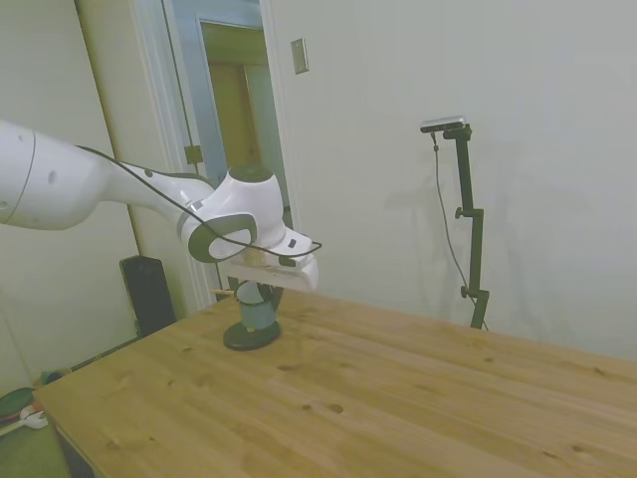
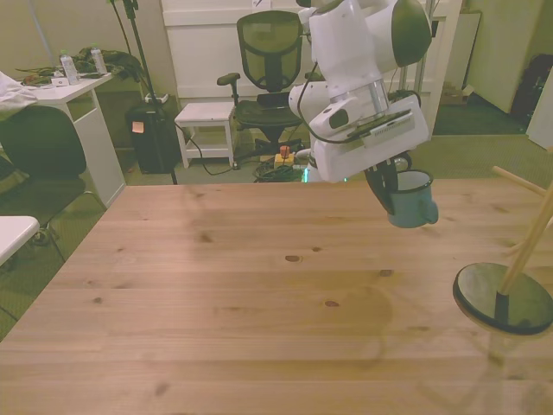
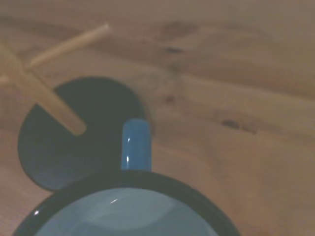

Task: Unload the mug

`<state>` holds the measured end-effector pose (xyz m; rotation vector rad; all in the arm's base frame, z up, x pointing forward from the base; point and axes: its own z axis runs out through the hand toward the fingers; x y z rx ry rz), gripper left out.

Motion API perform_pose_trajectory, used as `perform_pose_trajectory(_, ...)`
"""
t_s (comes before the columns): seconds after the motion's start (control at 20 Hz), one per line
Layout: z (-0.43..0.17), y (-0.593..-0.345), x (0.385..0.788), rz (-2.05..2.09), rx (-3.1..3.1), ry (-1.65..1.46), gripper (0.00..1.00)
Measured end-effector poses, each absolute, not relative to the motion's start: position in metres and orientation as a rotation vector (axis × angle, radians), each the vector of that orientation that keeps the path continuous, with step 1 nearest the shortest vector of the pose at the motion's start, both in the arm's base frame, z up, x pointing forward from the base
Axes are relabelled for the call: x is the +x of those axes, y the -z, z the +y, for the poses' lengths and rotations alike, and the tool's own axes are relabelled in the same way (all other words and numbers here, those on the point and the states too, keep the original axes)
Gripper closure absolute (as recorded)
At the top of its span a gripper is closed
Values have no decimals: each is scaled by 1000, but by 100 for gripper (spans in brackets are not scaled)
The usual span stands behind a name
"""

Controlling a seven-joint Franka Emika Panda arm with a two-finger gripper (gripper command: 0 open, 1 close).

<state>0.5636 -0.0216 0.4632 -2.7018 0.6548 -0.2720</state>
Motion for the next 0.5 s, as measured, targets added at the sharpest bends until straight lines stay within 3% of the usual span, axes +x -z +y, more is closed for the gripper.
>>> perform_pose_trajectory(0.5, -39, -411, 620, 953, -2791, -3, 100)
